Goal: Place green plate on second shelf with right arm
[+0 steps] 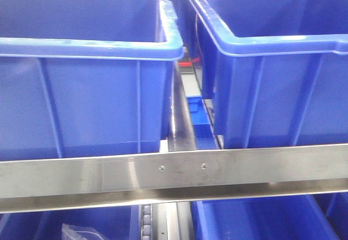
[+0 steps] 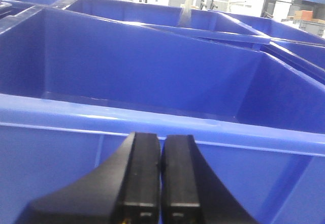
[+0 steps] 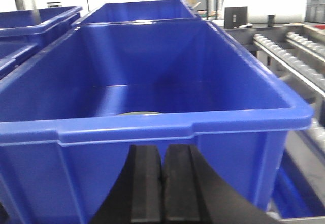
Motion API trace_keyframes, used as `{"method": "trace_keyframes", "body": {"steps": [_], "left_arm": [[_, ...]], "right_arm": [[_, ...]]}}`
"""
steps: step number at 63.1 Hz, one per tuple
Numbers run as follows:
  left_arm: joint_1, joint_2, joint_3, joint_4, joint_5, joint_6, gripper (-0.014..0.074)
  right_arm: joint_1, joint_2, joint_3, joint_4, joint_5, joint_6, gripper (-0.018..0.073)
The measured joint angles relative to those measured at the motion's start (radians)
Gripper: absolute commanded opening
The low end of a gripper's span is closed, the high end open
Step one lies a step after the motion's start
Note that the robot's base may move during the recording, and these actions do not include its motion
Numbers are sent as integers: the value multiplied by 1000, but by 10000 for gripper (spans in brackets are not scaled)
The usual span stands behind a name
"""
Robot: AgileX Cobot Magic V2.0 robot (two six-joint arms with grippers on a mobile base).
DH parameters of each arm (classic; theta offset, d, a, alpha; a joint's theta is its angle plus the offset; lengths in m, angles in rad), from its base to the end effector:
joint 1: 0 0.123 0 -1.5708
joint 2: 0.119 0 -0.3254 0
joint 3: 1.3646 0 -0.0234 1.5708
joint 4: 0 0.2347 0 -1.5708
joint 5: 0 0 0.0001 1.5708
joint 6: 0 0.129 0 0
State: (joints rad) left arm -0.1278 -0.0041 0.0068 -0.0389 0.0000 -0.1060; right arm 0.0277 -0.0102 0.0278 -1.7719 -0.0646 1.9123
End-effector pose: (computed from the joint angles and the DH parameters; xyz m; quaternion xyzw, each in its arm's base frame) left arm 0.0369 -0.0047 0.2142 -0.0058 0.6766 -0.1001 0.7295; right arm 0.0373 0.0091 0.2053 0.0156 0.6867 0.0825 0.7221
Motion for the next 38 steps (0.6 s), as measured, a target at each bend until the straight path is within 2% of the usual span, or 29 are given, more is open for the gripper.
{"method": "trace_keyframes", "body": {"steps": [6,11,15,24,26,38], "left_arm": [[0,0,0,0,0,0,130],[0,0,0,0,0,0,130],[0,0,0,0,0,0,130],[0,0,0,0,0,0,130],[0,0,0,0,0,0,130],[0,0,0,0,0,0,130]], "right_arm": [[0,0,0,151,44,-78,52],[0,0,0,301,88,-226,52],[0,0,0,457,119,-383,52],[0,0,0,798,159,-778,52],[0,0,0,900,166,-863,52],[0,0,0,1527,203,-1533,52]]}}
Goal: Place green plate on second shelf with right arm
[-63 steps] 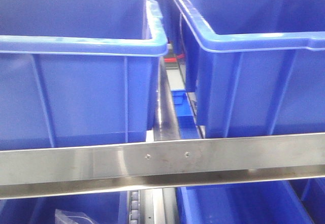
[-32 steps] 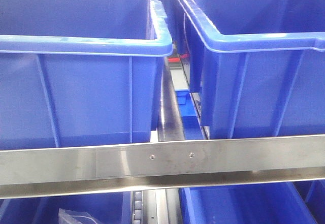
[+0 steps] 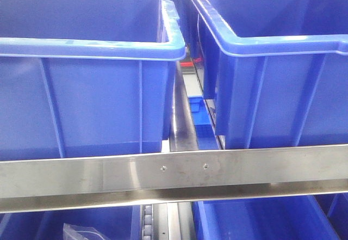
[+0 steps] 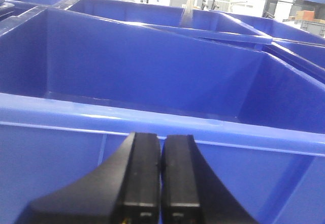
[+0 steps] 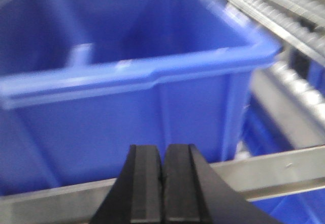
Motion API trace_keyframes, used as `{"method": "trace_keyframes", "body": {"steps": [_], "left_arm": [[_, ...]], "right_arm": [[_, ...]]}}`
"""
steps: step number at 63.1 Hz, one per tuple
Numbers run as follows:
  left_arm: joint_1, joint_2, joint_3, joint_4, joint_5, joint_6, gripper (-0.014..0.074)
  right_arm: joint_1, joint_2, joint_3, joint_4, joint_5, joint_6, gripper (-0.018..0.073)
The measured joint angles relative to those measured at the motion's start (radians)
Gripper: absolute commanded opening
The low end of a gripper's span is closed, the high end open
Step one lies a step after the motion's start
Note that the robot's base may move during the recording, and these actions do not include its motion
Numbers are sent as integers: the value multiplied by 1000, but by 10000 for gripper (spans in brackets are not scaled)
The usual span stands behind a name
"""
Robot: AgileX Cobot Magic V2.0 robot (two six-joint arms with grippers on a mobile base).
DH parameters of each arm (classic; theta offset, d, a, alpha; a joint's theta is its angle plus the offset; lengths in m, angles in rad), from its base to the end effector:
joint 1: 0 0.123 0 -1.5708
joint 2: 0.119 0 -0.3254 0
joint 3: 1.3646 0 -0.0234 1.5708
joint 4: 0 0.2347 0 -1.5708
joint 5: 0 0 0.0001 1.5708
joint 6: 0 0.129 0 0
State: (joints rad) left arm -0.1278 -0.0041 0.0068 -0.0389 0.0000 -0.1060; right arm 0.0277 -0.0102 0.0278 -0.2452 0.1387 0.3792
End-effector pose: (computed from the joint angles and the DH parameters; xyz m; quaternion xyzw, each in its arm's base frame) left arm 0.0369 -0.0047 0.2142 -0.0058 0.6766 -0.1001 0.7295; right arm 0.0378 -0.0033 0.1895 0.0510 0.7279 0.0438 0.6824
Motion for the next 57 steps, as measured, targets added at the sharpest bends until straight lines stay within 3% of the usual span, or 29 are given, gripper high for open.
{"method": "trace_keyframes", "body": {"steps": [7,15,27,43,57], "left_arm": [[0,0,0,0,0,0,130],[0,0,0,0,0,0,130],[0,0,0,0,0,0,130],[0,0,0,0,0,0,130],[0,0,0,0,0,0,130]], "right_arm": [[0,0,0,270,5,-288,52],[0,0,0,376,6,-412,52],[0,0,0,386,6,-440,52],[0,0,0,308,-13,-441,52],[0,0,0,245,-13,-373,52]]}}
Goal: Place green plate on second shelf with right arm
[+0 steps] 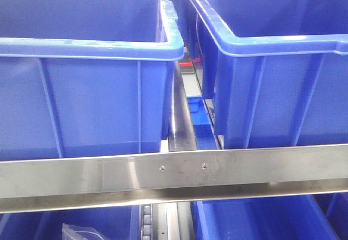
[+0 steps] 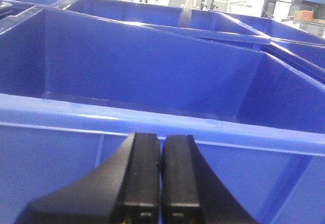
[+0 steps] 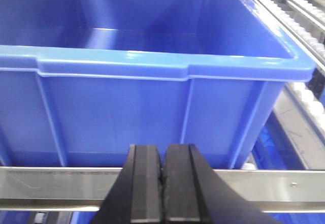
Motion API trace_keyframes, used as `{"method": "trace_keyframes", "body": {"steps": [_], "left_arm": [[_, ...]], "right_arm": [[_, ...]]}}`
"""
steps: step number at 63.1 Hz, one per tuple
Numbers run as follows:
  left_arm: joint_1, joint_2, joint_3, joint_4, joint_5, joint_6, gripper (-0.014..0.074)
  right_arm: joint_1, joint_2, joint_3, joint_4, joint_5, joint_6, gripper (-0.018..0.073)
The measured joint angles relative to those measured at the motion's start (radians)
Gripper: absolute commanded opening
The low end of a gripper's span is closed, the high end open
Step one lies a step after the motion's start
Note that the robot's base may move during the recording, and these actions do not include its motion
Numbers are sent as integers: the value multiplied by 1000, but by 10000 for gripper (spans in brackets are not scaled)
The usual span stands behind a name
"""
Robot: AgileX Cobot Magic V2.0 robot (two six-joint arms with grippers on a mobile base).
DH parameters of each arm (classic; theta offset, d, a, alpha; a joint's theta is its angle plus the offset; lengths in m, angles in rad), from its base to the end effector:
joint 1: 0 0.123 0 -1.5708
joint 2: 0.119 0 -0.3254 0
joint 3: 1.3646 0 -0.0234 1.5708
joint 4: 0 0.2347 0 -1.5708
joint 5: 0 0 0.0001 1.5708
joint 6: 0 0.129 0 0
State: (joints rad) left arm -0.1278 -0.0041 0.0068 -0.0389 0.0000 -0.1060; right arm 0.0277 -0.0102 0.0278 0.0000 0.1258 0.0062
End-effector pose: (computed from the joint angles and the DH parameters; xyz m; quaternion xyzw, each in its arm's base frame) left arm 0.0369 -0.0047 0.2142 -0.0058 0.6766 -0.1001 0.7295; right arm 0.0378 0.0010 0.1907 -0.0078 0.7267 0.0116 0.6869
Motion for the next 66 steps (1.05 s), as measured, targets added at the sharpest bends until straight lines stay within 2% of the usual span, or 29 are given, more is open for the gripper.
{"method": "trace_keyframes", "body": {"steps": [16,66], "left_arm": [[0,0,0,0,0,0,130],[0,0,0,0,0,0,130]], "right_arm": [[21,0,0,-20,0,12,52],[21,0,0,-22,0,17,52]]}}
